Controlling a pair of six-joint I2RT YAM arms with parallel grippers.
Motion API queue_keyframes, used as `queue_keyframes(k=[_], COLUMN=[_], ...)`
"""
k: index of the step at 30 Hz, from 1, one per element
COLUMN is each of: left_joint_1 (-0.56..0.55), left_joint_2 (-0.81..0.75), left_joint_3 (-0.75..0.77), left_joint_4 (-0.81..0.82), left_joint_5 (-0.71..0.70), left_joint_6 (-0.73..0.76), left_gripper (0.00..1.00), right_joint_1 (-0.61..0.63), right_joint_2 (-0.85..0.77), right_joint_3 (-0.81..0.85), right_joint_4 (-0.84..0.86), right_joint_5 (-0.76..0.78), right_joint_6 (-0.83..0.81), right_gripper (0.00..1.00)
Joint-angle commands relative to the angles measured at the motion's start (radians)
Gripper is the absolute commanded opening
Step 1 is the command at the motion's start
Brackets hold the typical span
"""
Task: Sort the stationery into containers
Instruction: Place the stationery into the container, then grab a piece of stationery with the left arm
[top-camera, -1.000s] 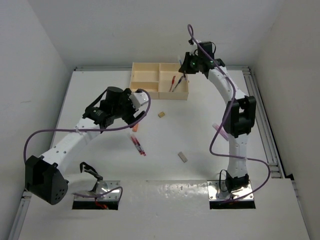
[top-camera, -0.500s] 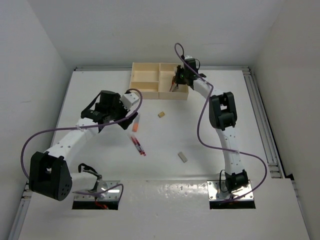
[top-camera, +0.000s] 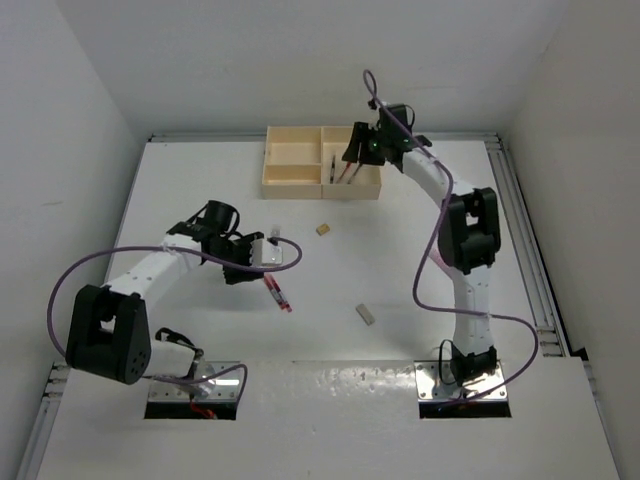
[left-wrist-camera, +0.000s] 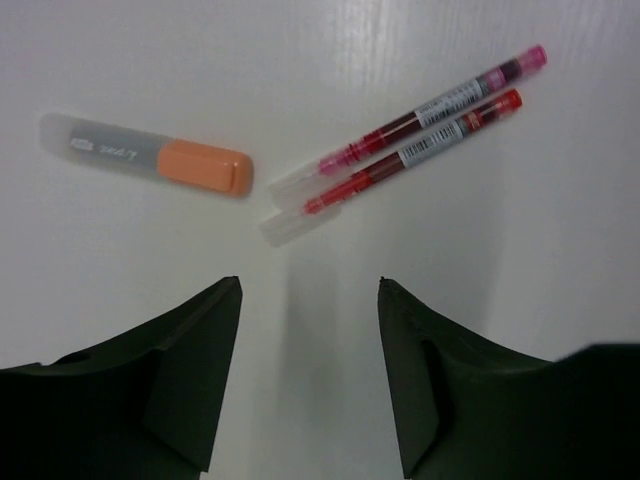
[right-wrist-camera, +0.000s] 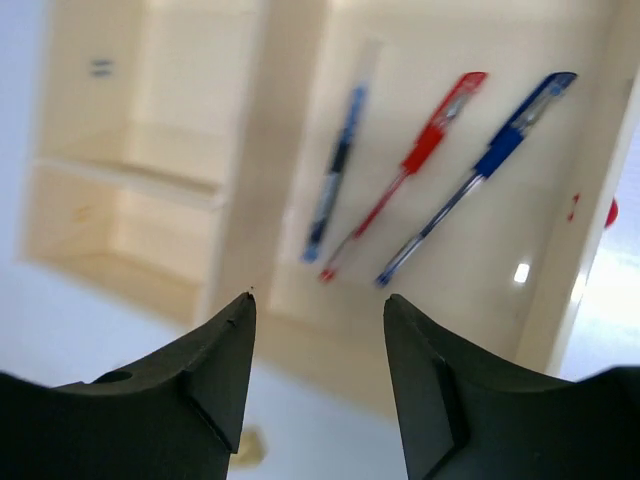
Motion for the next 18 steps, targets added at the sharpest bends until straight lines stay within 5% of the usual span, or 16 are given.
queue_keyframes(k=[1, 9, 18], left_joint_1=[0.007, 0.009, 0.012], left_joint_2=[0.032, 0.199, 0.340], left_joint_3=[-0.015, 0.044, 0.107], left_joint_4=[-0.055, -0.021, 0.017], left_joint_5=[0.048, 0.034, 0.030], left_joint_6=[0.283, 0.395, 0.425], left_gripper=[0.62, 0.53, 0.53], right_joint_1=[-0.001, -0.015, -0.053], right_joint_2=[-0.249, -0.575, -0.702], right_joint_3=[-0.084, -0.375, -0.572], right_joint_4=[-0.047, -0.245, -0.326], right_joint_5=[-0.178, -0.390, -0.444], right_joint_6=[0.002, -0.105, -0.164], right_gripper=[0.53, 0.48, 0.45])
